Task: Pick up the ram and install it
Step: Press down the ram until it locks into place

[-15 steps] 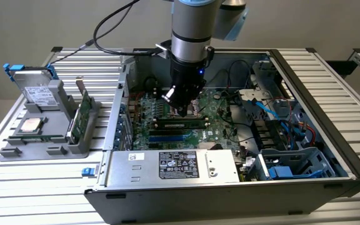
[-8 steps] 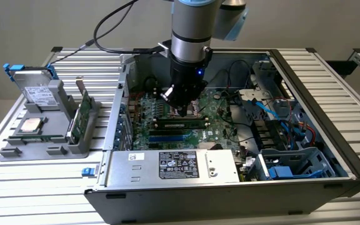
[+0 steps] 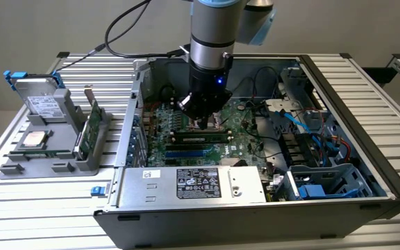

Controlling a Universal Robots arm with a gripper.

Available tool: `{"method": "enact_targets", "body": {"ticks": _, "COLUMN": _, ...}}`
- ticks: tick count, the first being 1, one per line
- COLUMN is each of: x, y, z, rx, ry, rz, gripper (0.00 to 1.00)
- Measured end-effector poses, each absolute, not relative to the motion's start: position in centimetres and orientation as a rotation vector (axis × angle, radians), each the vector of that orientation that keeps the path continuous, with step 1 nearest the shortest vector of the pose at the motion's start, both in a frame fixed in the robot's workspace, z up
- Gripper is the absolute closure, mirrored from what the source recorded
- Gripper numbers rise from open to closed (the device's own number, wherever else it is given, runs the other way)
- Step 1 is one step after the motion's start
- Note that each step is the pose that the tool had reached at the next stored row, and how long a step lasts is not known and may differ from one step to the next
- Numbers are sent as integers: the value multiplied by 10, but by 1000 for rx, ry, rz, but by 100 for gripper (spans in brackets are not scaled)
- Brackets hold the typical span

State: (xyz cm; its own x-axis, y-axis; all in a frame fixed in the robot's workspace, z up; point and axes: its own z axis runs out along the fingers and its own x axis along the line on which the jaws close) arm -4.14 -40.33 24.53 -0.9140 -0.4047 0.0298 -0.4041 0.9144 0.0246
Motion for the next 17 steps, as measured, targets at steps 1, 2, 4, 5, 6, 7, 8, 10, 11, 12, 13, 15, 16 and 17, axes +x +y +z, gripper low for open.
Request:
{"method": "enact_targets", "body": {"ticks": 1, "x": -41, "y": -403, "z": 245, "rx": 618, "ry": -3045, "rz": -28, "gripper": 90}}
{"method": "enact_targets", "body": {"ticks": 2, "x": -41, "y": -403, "z": 245, "rx": 593, "ry": -3050, "rz": -29, "gripper": 90}}
{"method": "enact_targets", "body": {"ticks": 4, "x": -41, "y": -403, "z": 245, "rx": 543, "ry": -3060, "rz": -29, "gripper": 90}}
{"method": "enact_targets", "body": {"ticks": 5, "x": -41, "y": -403, "z": 245, "rx": 518, "ry": -3065, "rz": -30, "gripper": 90}}
{"method": "enact_targets", "body": {"ticks": 6, "x": -41, "y": -403, "z": 245, "rx": 492, "ry": -3069, "rz": -30, "gripper": 90}}
{"method": "enact_targets", "body": {"ticks": 7, "x": -41, "y": -403, "z": 245, "rx": 467, "ry": -3073, "rz": -31, "gripper": 90}}
{"method": "enact_targets", "body": {"ticks": 8, "x": -41, "y": -403, "z": 245, "rx": 442, "ry": -3077, "rz": -31, "gripper": 90}}
{"method": "enact_targets", "body": {"ticks": 10, "x": -41, "y": -403, "z": 245, "rx": 392, "ry": -3084, "rz": -32, "gripper": 90}}
{"method": "enact_targets", "body": {"ticks": 11, "x": -41, "y": -403, "z": 245, "rx": 367, "ry": -3087, "rz": -33, "gripper": 90}}
{"method": "enact_targets", "body": {"ticks": 12, "x": -41, "y": -403, "z": 245, "rx": 341, "ry": -3090, "rz": -33, "gripper": 90}}
{"method": "enact_targets", "body": {"ticks": 13, "x": -41, "y": -403, "z": 245, "rx": 316, "ry": -3093, "rz": -33, "gripper": 90}}
{"method": "enact_targets", "body": {"ticks": 15, "x": -41, "y": -403, "z": 245, "rx": 263, "ry": -3098, "rz": -34, "gripper": 90}}
{"method": "enact_targets", "body": {"ticks": 16, "x": -41, "y": -403, "z": 245, "rx": 238, "ry": -3101, "rz": -35, "gripper": 90}}
{"method": "enact_targets", "body": {"ticks": 17, "x": -41, "y": -403, "z": 245, "rx": 214, "ry": -3103, "rz": -35, "gripper": 90}}
